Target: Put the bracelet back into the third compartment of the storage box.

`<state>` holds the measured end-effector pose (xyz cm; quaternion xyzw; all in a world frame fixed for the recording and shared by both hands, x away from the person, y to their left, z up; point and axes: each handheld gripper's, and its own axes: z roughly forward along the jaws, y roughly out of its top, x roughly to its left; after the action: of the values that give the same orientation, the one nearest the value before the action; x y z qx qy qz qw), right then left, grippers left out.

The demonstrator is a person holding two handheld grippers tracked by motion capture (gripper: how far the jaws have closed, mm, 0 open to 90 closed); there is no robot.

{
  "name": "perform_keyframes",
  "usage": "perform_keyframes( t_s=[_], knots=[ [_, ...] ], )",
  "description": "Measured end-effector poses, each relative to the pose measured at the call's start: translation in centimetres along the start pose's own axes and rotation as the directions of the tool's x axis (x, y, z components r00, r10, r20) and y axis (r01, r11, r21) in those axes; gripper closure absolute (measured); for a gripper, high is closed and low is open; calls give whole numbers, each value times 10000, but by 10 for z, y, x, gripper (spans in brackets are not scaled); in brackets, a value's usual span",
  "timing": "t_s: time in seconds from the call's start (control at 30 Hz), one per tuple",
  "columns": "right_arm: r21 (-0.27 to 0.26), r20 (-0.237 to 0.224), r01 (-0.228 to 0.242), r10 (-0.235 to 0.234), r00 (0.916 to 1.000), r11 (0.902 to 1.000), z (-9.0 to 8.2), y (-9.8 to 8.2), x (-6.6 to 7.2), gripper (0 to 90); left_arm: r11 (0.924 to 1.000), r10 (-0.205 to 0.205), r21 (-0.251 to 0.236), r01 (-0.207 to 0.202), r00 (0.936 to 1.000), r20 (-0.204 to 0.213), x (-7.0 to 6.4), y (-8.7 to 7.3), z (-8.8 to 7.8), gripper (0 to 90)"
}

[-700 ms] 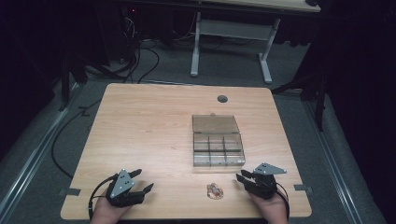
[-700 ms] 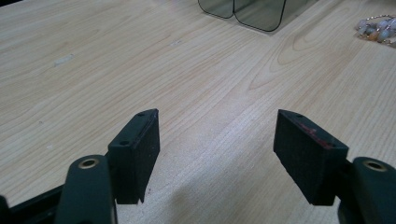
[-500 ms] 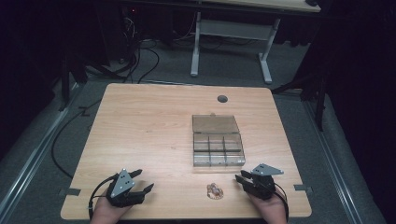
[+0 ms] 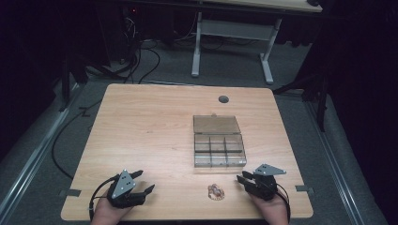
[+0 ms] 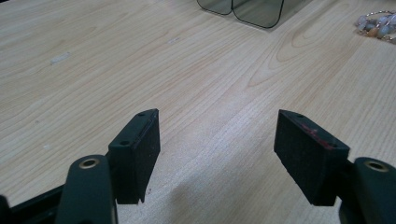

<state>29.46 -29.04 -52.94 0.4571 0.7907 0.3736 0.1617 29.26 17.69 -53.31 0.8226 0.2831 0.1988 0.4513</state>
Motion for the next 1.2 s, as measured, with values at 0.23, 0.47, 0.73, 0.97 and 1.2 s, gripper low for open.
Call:
perform_keyframes(
  t_s=[0.23, 0.47, 0.73, 0.97, 1.2],
  knots=[
    [-124, -281, 65, -69, 9996, 9999, -5, 1, 2, 770, 10000, -12, 33, 12, 10000, -11, 0, 0, 0, 321],
    [-65, -871, 924, -926, 9919, 9957, -1, 9, 30, 826, 10000, 25, 73, -25, 10000, -43, 0, 0, 1, 323],
    [-204, -1543, 1458, -1472, 9770, 9891, 5, 16, 56, 900, 10000, 26, 61, -26, 10000, -17, 0, 0, 0, 323],
    [-205, -2073, 1929, -1929, 9591, 9810, 15, 21, 78, 900, 10000, 25, 76, -25, 10000, -17, 0, 0, 1, 324],
    [-7, -2490, 2388, -2315, 9404, 9711, 27, 21, 95, 900, 10000, 29, 85, -28, 10000, -24, 0, 0, 1, 324]
  ],
)
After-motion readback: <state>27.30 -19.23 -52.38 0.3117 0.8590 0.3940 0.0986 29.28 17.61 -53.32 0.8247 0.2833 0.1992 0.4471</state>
